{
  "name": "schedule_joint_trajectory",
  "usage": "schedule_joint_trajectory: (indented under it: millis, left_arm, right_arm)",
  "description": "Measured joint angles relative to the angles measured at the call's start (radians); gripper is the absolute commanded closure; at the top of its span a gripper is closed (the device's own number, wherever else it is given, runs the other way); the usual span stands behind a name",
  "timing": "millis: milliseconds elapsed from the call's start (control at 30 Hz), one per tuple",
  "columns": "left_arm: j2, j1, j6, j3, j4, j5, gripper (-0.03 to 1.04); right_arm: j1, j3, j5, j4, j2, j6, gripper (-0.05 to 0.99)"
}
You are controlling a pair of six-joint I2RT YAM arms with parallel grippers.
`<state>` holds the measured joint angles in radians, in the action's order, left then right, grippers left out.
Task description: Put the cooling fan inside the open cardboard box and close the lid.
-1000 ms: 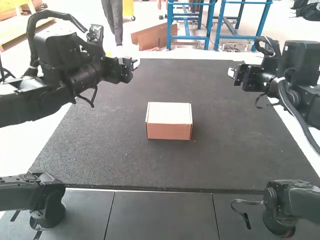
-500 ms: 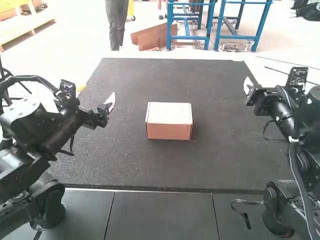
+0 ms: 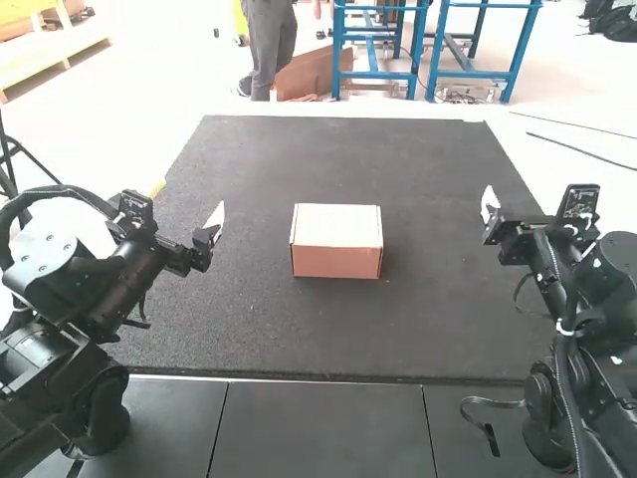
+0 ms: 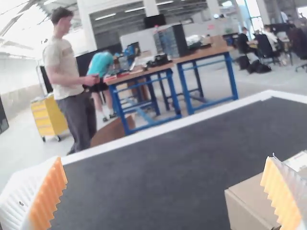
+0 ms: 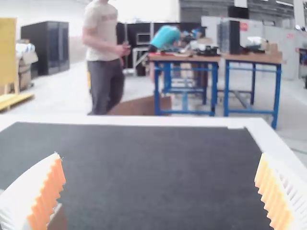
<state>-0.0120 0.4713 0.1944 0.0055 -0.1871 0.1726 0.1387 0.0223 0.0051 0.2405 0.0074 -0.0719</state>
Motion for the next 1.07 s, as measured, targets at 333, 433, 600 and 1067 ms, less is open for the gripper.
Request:
schedule_joint_trajectory:
  millis: [333, 433, 600, 1067]
  left_arm:
    - [0.0, -0.058, -0.14, 0.0, 0.137, -0.001, 0.05]
    - [0.0, -0.14, -0.166, 0.0, 0.162, 0.0, 0.05]
    - [0.0, -0.278, -0.177, 0.0, 0.201, 0.0, 0.05]
    - [0.0, -0.273, -0.146, 0.0, 0.217, -0.072, 0.05]
  right_arm:
    - [-0.059, -0.018, 0.0, -0.117, 0.0, 0.027, 0.03]
    - [-0.087, -0.018, -0.001, -0.145, 0.0, 0.036, 0.03]
    - [-0.102, -0.018, -0.001, -0.18, 0.0, 0.039, 0.03]
    - [-0.105, -0.018, -0.001, -0.24, 0.0, 0.042, 0.02]
